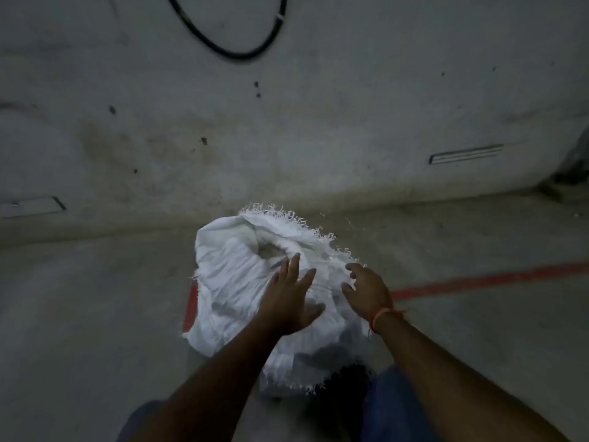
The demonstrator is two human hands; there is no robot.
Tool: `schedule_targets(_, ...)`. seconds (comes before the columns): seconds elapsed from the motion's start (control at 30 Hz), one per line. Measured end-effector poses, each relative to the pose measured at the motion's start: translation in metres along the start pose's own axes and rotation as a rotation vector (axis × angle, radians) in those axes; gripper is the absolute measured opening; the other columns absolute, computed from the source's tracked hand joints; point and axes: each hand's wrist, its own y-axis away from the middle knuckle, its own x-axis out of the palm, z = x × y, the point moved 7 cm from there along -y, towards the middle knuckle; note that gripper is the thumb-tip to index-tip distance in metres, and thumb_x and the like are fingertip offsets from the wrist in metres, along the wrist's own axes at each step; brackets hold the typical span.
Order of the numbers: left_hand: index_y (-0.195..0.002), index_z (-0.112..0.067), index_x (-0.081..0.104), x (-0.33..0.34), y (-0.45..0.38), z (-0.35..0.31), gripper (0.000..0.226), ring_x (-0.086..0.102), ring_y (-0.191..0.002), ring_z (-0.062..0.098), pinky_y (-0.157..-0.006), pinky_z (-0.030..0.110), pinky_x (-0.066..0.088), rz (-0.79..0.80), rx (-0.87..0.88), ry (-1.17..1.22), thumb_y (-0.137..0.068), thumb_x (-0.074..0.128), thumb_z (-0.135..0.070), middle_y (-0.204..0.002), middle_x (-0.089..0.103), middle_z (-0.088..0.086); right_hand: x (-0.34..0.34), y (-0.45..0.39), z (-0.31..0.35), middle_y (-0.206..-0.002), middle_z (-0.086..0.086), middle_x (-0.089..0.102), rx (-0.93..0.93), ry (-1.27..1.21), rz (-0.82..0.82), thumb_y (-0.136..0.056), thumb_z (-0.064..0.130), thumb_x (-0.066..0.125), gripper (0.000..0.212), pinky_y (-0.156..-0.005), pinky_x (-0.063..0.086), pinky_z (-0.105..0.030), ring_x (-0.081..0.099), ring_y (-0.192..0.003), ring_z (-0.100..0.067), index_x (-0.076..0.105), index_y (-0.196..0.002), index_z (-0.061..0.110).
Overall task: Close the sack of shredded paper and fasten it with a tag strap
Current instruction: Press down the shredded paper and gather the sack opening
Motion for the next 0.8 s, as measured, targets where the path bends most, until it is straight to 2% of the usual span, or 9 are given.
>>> schedule_targets(0.27,-0.154,-0.033,0.025,0.084,-0.067,0.032,0.079,-0.01,-0.155,0.037,-0.124,0.057,0.002,0.145,0.023,-0.102,-0.085,0.035,-0.069,-0.168,-0.012,0.012,0.045,-0.056,-0.109,-0.118,-0.023,0.066,0.461,-0.225,-0.144,-0.08,0.02,0.075,0.046,-0.094,0.051,-0.04,0.063,-0.11,-0.04,0.06,-0.119,0.001)
schedule_targets(0.37,-0.152,-0.034,0.03,0.102,-0.077,0.043,0.069,-0.007,-0.155,0.036,-0.123,0.055,0.005,0.141,-0.024,-0.07,-0.089,0.046,-0.055,-0.169,-0.006,0.011,0.07,-0.067,-0.154,-0.111,-0.013,0.072,0.683,-0.363,-0.054,-0.065,0.04,0.087,0.06,-0.092,0.055,-0.037,0.07,-0.1,-0.03,0.066,-0.11,0.004)
schedule_targets(0.4,-0.151,-0.034,0.032,0.106,-0.078,0.044,0.066,-0.005,-0.156,0.036,-0.123,0.054,0.007,0.126,-0.03,-0.055,-0.089,0.048,-0.052,-0.169,-0.004,0.012,0.075,-0.068,-0.158,-0.101,-0.011,0.076,0.721,-0.459,-0.033,-0.064,0.036,0.088,0.049,-0.086,0.058,-0.034,0.072,-0.087,-0.023,0.07,-0.097,0.006)
schedule_targets(0.47,-0.148,-0.033,0.037,0.111,-0.08,0.046,0.065,0.002,-0.156,0.036,-0.123,0.054,0.013,0.084,-0.036,-0.039,-0.087,0.052,-0.049,-0.169,0.004,0.013,0.078,-0.067,-0.155,-0.062,-0.002,0.072,0.738,-0.546,0.028,-0.076,0.013,0.083,0.019,-0.056,0.053,-0.021,0.063,-0.05,-0.006,0.065,-0.072,0.007)
schedule_targets(0.5,-0.147,-0.033,0.039,0.111,-0.081,0.047,0.065,0.006,-0.155,0.037,-0.122,0.054,0.015,0.063,-0.039,-0.034,-0.086,0.053,-0.05,-0.169,0.008,0.013,0.08,-0.068,-0.155,-0.049,0.005,0.065,0.731,-0.536,0.064,-0.081,0.006,0.078,0.02,-0.044,0.045,-0.016,0.056,-0.039,0.0,0.063,-0.068,0.009)
schedule_targets(0.57,-0.147,-0.032,0.04,0.113,-0.083,0.048,0.065,0.007,-0.155,0.037,-0.122,0.055,0.016,0.055,-0.041,-0.029,-0.086,0.055,-0.051,-0.168,0.01,0.013,0.077,-0.069,-0.156,-0.056,0.001,0.068,0.705,-0.546,0.049,-0.082,0.004,0.077,0.008,-0.039,0.042,-0.013,0.058,-0.041,-0.003,0.07,-0.079,0.006)
schedule_targets(0.67,-0.15,-0.032,0.036,0.112,-0.08,0.047,0.067,0.001,-0.156,0.036,-0.123,0.054,0.011,0.098,-0.059,-0.004,-0.088,0.053,-0.052,-0.169,0.003,0.012,0.057,-0.066,-0.148,-0.082,-0.017,0.072,0.643,-0.565,0.003,-0.076,0.005,0.08,0.018,-0.055,0.052,-0.025,0.064,-0.062,-0.024,0.075,-0.093,0.002)
schedule_targets(0.73,-0.152,-0.032,0.031,0.108,-0.076,0.045,0.069,-0.002,-0.156,0.036,-0.123,0.053,0.009,0.12,-0.07,-0.004,-0.089,0.051,-0.052,-0.169,-0.001,0.012,0.04,-0.061,-0.143,-0.079,-0.014,0.07,0.597,-0.558,-0.001,-0.076,0.001,0.08,0.014,-0.056,0.051,-0.028,0.063,-0.066,-0.024,0.073,-0.086,0.006)
schedule_targets(0.8,-0.154,-0.03,0.028,0.104,-0.072,0.042,0.07,-0.002,-0.155,0.037,-0.123,0.053,0.008,0.139,-0.076,-0.024,-0.09,0.05,-0.05,-0.169,-0.002,0.013,0.021,-0.054,-0.135,-0.077,-0.01,0.067,0.556,-0.577,-0.007,-0.075,-0.001,0.081,0.02,-0.046,0.048,-0.021,0.061,-0.058,-0.019,0.071,-0.092,0.005)
